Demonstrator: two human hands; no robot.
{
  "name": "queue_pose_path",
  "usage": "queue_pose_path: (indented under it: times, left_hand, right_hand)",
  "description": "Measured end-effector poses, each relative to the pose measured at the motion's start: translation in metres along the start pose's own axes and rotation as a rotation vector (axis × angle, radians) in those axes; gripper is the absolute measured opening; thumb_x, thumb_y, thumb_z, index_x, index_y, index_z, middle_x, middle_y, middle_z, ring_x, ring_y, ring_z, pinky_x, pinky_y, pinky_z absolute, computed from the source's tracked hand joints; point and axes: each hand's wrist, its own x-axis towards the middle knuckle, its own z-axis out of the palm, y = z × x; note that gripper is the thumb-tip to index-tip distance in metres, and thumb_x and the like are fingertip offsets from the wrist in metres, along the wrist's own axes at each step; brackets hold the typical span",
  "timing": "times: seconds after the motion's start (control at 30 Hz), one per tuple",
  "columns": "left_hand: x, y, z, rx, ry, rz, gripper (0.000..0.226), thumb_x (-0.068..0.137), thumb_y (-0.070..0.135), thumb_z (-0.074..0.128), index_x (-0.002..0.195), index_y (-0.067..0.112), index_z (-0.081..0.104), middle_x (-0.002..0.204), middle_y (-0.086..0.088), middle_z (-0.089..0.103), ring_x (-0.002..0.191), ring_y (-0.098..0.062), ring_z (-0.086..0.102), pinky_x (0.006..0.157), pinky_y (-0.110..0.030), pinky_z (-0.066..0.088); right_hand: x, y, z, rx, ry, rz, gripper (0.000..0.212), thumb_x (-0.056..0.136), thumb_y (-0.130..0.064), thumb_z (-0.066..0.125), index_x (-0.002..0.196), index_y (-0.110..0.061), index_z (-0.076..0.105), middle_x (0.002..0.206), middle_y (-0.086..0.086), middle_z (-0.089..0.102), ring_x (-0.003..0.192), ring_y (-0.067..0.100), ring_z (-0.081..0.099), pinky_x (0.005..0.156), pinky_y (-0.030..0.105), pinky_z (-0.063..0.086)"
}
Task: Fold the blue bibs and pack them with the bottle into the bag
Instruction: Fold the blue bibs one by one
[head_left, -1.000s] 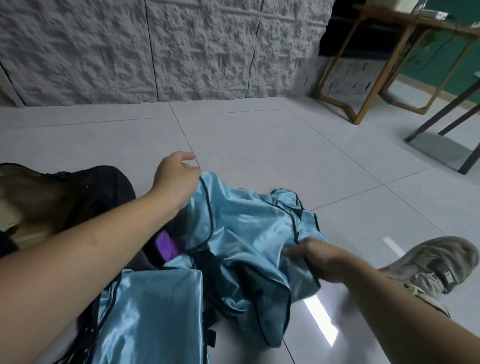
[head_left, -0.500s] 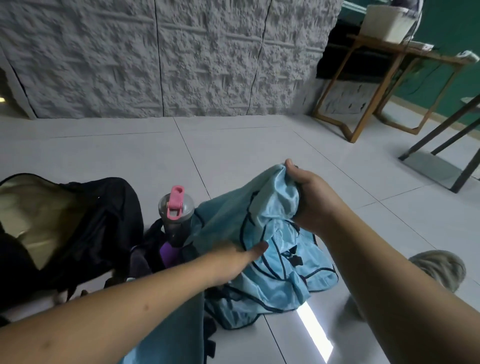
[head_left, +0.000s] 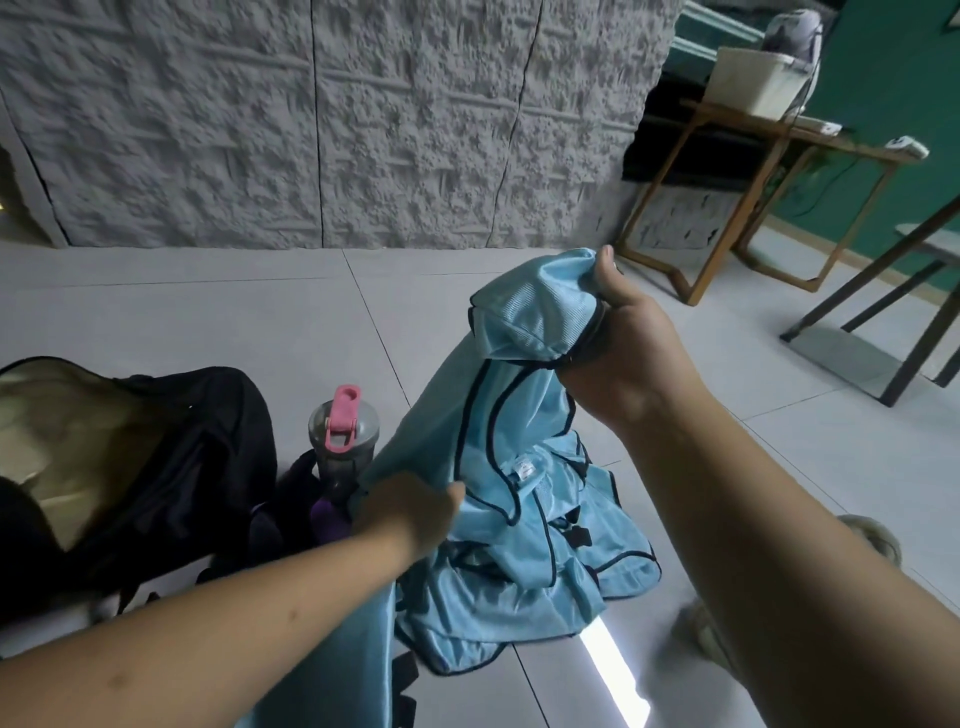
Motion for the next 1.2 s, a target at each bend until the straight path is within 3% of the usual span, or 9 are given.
queue_pose_path:
  times: [0.13,0.23,0.33,0.5,0.67,0.87,0.97,1.1,1.2]
  left_hand:
    - [0.014,-0.012,0.004,-0.363,-0.209,-0.129,0.109,0.058,0.086,0.063,0.143,0.020,0.045,0.125,-0.006,0.060,0.103,-0.029,0.062,0.074,-0.036,0.053]
    - [0.018,-0.019,0.010,-0.917,-0.247,-0.233,0.100,0.058,0.062,0.090,0.136,0.013,0.049,0.129,-0.004,0.061,0.111,-0.031,0.063,0.083,-0.047,0.061]
    - [0.018,-0.019,0.003,-1.116,-0.283,-0.170,0.056,0.079,0.019,0.086,0.130,0.011,0.064,0.113,-0.010,0.077,0.106,-0.034,0.071,0.094,-0.056,0.057]
    - [0.021,-0.004,-0.050,-1.083,-0.313,0.012,0.028,0.095,0.008,0.069,0.123,0.012,0.067,0.109,-0.019,0.077,0.102,-0.037,0.074,0.091,-0.053,0.059]
    - [0.014,0.028,-0.142,-1.158,-0.208,0.201,0.027,0.102,0.013,0.060,0.128,0.020,0.060,0.111,-0.024,0.067,0.068,-0.032,0.073,0.057,-0.039,0.061]
    - [-0.012,0.055,-0.260,-1.268,-0.228,0.380,0.021,0.097,0.031,0.067,0.110,0.014,0.067,0.104,-0.010,0.069,0.080,-0.021,0.073,0.068,-0.035,0.065]
    - [-0.029,0.062,-0.295,-1.224,-0.270,0.495,0.090,0.063,0.019,0.094,0.141,0.008,0.052,0.130,-0.011,0.068,0.101,-0.024,0.076,0.072,-0.038,0.064]
    - [-0.038,0.071,-0.328,-1.034,-0.219,0.567,0.084,0.077,-0.006,0.066,0.153,0.019,0.043,0.140,-0.014,0.062,0.107,-0.026,0.074,0.074,-0.036,0.064]
    - [-0.036,0.069,-0.344,-0.826,-0.077,0.533,0.066,0.083,-0.023,0.055,0.142,0.007,0.057,0.119,-0.020,0.072,0.100,-0.031,0.074,0.074,-0.037,0.065]
  right_hand:
    - [-0.004,-0.001,0.005,0.054,-0.007,0.007,0.051,0.105,-0.040,0.050,0.137,-0.002,0.058,0.135,0.021,0.065,0.126,0.036,0.063,0.099,0.051,0.054]
    - [-0.006,0.001,0.007,0.041,-0.014,0.004,0.052,0.105,-0.041,0.048,0.137,0.000,0.058,0.134,0.020,0.066,0.125,0.036,0.064,0.097,0.051,0.056]
    - [-0.006,-0.001,0.010,0.043,-0.004,-0.023,0.046,0.106,-0.040,0.047,0.124,-0.001,0.063,0.118,0.019,0.073,0.108,0.033,0.071,0.085,0.048,0.062]
    - [-0.004,-0.015,0.010,0.056,0.094,-0.085,0.044,0.108,-0.034,0.045,0.127,0.001,0.062,0.110,0.020,0.073,0.098,0.033,0.071,0.077,0.046,0.064]
    - [-0.003,-0.039,0.017,0.044,0.094,-0.062,0.048,0.107,-0.032,0.050,0.134,0.007,0.057,0.105,0.019,0.076,0.089,0.030,0.076,0.072,0.045,0.063]
    - [-0.011,-0.076,0.028,-0.133,-0.108,-0.086,0.060,0.088,-0.025,0.062,0.139,0.006,0.056,0.134,0.015,0.063,0.123,0.031,0.061,0.115,0.042,0.042]
    - [-0.012,-0.091,0.039,-0.200,-0.149,-0.132,0.041,0.085,-0.012,0.060,0.125,-0.001,0.064,0.103,0.011,0.070,0.092,0.025,0.069,0.099,0.035,0.052]
    - [-0.011,-0.123,0.066,-0.424,-0.105,-0.223,0.025,0.087,0.001,0.058,0.112,0.001,0.062,0.089,0.013,0.069,0.077,0.024,0.069,0.078,0.033,0.060]
    - [-0.011,-0.148,0.080,-0.530,-0.023,-0.195,0.018,0.086,0.003,0.062,0.104,0.003,0.062,0.086,0.015,0.069,0.073,0.025,0.070,0.075,0.037,0.059]
